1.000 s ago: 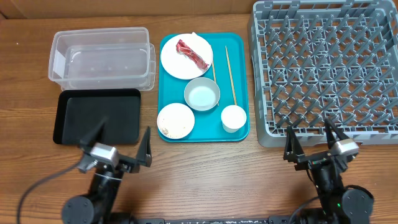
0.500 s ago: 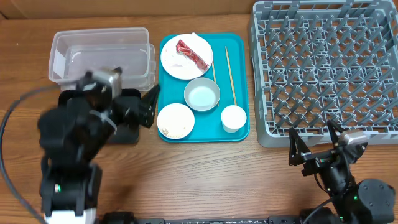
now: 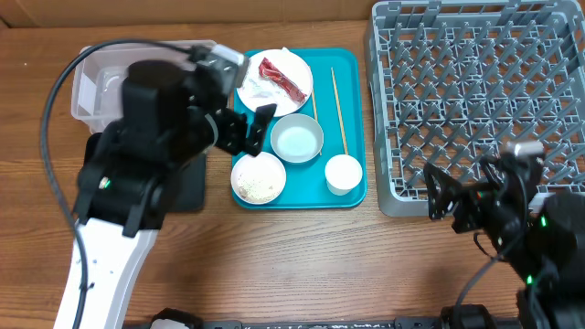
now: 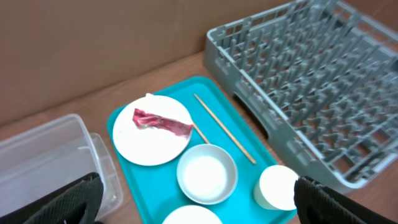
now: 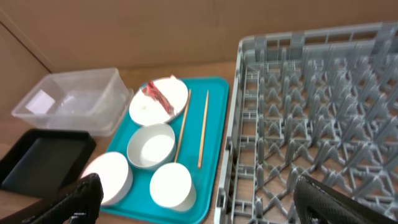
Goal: Sort waste into correct bins and load items into the dishwasher
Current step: 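Reach the left gripper to the white plate and grasp the wrapper and tissue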
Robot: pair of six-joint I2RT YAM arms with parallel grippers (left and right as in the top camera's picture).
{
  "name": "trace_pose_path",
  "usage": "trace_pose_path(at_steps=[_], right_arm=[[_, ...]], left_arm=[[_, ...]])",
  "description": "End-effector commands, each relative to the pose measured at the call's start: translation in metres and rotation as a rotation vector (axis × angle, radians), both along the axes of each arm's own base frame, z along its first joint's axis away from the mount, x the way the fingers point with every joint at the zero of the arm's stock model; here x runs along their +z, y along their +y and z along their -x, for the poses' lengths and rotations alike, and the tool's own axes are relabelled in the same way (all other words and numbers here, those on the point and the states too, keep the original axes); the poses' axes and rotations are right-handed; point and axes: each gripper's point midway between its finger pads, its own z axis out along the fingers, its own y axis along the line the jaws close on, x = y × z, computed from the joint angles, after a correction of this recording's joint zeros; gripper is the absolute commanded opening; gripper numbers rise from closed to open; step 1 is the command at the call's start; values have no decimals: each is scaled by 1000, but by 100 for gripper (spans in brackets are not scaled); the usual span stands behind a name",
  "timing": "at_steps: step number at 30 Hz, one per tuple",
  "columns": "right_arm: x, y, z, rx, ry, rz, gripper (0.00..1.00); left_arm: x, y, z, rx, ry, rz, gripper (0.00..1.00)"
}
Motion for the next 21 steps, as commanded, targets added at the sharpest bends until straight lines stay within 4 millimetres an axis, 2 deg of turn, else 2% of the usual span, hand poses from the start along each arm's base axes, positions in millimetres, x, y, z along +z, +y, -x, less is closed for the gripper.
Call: trace_pose_path(at_steps=[1,5,8,11,14,18,21], right_arm=[[7,5,-12,21,14,-8,100],[-6,7,-25,26,68,-8,100],[-28,12,-24,51,172,-17,100],[-38,13,-26,56,218,-18,100],[-44,13,-27,55,245,-17,100],[-47,13,-24,54,264,-16,100],[-50,13,-21,53,280,-17,100]], left_arm=[[1,-1,-12,12,2,-142,100],[-19,-10,-16,-11,70,-148,100],[-36,-24,-21,-63,127,-123,100],[-30,-47,-34,-139,93,-47,100],[-25,-54,-54,-82,116,-100,100],[-39,-66,-82,-8,157,-230,100],[-52,-73,-106,99,175,-250,100]])
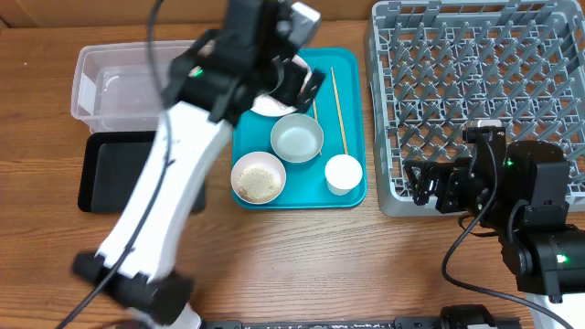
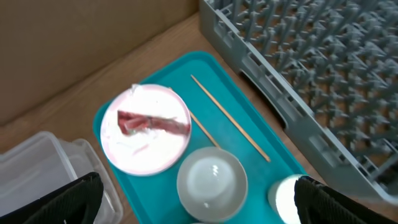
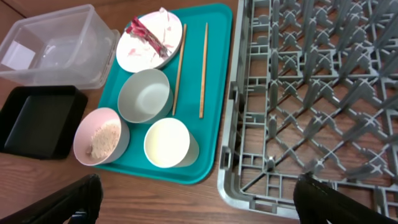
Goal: Sort waste into correct bins and load items into the dishwasher
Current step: 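Reach the left gripper to the white plate and grasp the wrapper and tissue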
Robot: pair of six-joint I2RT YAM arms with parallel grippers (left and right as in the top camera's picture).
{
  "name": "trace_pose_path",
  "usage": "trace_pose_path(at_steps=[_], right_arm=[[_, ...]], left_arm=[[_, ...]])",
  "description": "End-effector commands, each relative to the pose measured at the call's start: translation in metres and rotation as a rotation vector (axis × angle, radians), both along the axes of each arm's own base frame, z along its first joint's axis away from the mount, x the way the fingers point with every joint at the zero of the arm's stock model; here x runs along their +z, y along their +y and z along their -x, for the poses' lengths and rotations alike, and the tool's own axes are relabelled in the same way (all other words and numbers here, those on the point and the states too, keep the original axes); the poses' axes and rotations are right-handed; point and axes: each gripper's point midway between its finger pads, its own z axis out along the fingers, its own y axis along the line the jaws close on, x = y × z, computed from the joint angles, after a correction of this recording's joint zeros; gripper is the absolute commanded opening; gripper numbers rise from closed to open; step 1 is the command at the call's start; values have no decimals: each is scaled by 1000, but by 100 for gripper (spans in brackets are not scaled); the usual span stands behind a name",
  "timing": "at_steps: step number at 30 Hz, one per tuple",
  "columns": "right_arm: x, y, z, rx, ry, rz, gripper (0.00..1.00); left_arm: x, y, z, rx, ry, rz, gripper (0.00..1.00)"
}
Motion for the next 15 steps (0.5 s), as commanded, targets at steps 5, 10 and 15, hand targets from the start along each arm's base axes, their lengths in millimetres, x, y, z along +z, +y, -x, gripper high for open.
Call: trace_pose_path(at_steps=[5,10,15], right_arm=[[6,2,7,9,11,-8,100],[5,2,8,9,17,-8,100],[0,2,11,8,39,-6,100]], left_arm=[[-58,-8,-68,369,72,44,100],[-93,-7,-92,516,90,74,100],[-130,0,-125,656,44,82,100]])
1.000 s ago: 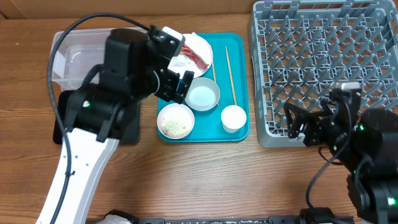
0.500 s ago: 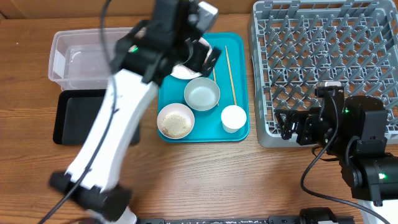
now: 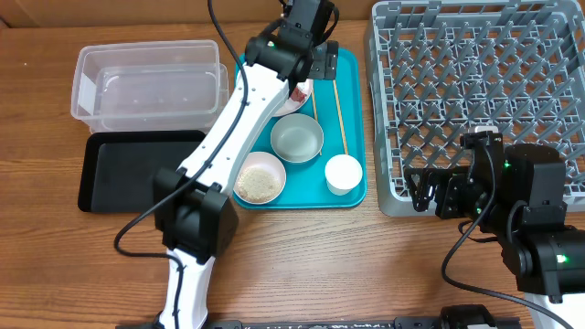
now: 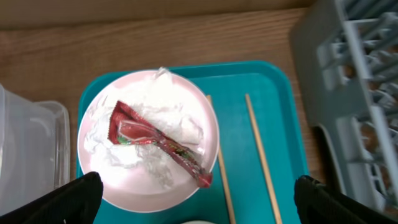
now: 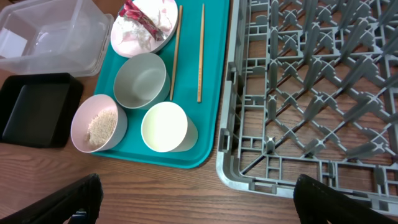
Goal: Sort waste into correct bins and load items into the dishwasher
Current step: 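Reach the left gripper to the white plate and grasp the wrapper and tissue, then carry the wrapper and tissue left and drop them into the clear bin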
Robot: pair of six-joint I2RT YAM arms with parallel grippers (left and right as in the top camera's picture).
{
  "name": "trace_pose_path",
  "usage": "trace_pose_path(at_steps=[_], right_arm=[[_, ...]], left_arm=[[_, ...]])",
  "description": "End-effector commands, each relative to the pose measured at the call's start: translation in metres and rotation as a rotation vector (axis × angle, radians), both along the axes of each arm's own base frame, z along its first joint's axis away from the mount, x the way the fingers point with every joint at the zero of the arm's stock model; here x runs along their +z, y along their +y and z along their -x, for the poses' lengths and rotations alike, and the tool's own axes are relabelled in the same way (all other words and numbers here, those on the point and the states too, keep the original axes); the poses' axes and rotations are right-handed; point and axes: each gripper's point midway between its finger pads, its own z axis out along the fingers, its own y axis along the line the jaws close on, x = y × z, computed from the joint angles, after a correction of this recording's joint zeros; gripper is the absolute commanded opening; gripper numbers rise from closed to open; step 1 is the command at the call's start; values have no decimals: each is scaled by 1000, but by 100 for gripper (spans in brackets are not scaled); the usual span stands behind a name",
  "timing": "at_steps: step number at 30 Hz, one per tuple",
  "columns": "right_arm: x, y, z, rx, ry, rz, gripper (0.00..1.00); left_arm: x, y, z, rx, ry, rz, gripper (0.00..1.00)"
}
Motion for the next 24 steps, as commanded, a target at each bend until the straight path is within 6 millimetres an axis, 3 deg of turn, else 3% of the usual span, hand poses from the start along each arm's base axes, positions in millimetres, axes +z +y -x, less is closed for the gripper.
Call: trace_pose_path(at_steps=[1,12,21,24], right_arm=[[9,2,3,8,-10,-9,100],[-5,1,17,7,72,-3,100],[-8,1,20,7,89,2,100],[-9,0,22,7,100,2,100]], left_arm=[[-19,16,-28,188,-48,14,100],[-83,51,-66,367,-34,67,100],[-147,50,-68,340,84,95,100],[-159,45,-66,299,113,95,100]])
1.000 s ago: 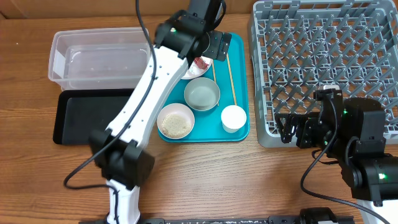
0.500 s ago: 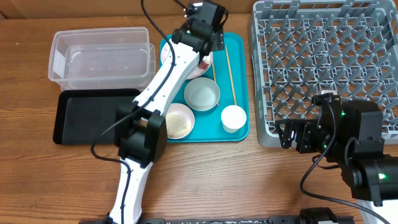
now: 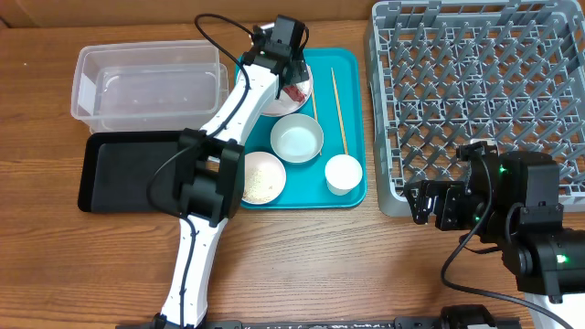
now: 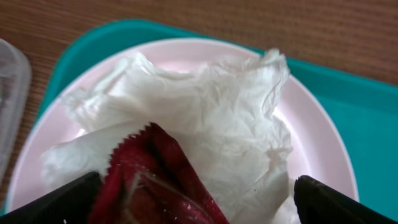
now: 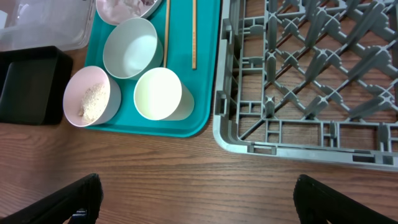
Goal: Sort waste into correct bins and load items into the dishwasher
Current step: 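Carry the wrapper and tissue left and drop them into the clear bin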
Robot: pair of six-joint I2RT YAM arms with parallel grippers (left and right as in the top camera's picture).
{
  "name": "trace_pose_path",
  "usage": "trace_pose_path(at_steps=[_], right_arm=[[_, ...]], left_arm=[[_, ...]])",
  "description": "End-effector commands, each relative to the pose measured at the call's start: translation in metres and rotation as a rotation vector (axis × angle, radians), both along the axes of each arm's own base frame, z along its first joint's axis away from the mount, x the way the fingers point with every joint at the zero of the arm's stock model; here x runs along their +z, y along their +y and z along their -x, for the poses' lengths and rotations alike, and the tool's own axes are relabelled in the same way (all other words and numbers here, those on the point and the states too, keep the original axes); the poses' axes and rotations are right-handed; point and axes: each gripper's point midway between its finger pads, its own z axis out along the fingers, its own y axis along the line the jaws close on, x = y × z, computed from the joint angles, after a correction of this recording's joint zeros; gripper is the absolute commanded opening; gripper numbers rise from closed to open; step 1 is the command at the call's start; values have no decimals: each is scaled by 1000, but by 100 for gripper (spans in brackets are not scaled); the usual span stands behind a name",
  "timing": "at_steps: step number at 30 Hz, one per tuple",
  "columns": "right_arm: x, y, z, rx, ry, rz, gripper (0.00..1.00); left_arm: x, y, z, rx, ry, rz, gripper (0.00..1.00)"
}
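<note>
A pink plate [image 4: 311, 143] at the far left of the teal tray [image 3: 352, 137] carries crumpled white tissue [image 4: 211, 99] and a red wrapper [image 4: 155, 180]. My left gripper [image 4: 199, 202] hangs close over them, open, one finger on each side of the wrapper; in the overhead view the left gripper [image 3: 291, 62] covers most of the plate. On the tray also stand a pale bowl [image 3: 297, 139], a bowl of crumbs [image 3: 260, 178], a white cup [image 3: 344, 174] and two chopsticks [image 3: 338, 110]. My right gripper [image 5: 199, 202] is open above bare wood, in front of the grey dish rack [image 3: 475, 91].
A clear plastic bin [image 3: 146, 87] stands left of the tray, with a black tray [image 3: 128, 169] in front of it. The dish rack fills the right side of the table. The left arm stretches from the near edge across the black tray to the plate.
My left gripper has come down close to the plate, so tissue and wrapper now fill its view. My right gripper has shifted slightly toward the near table edge. Both stay open.
At first my left gripper was low beside the clear bin, facing the tray. Then it was higher, near the plate, then straight above it, and now just over the wrapper. My right gripper went from facing across the table to looking down by the rack's front corner.
</note>
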Motion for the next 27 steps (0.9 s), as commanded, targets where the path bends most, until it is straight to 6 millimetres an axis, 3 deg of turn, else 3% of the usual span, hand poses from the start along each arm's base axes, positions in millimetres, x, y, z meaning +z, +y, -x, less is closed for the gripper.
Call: trace_pose_path(at_steps=[1,10,12,13,14,16,17,19,22,27], right_arm=[[10,2,0,7,-23,-8,100],[9,2,2,7,-12,-11,100],[9,2,2,7,-12,-11,100],[9,3,2,7,-12,-11,100],[9,3,2,7,-12,-11,100],[9,3,2,7,-12,-11,100],[9,3,2,7,-13,-11,100],[9,3,2,7,-13,-11,100],[10,3,0,7,-20,-12,100],[10,3,0,7,-25,-12,100]], left_arm=[[-12,-16,-1,-64,24,47,100],[-59,-20,13,-135,132,23,98],[-62,-19,16,-134,144,19,82],[-63,-18,16,-135,148,18,68],[-62,-18,17,-135,148,18,48],[-61,-18,17,-134,149,17,20],[-59,-18,18,-134,150,17,13],[-54,-18,18,-135,148,18,4],[-36,-18,17,-136,134,22,4],[39,-24,12,-202,44,35,4]])
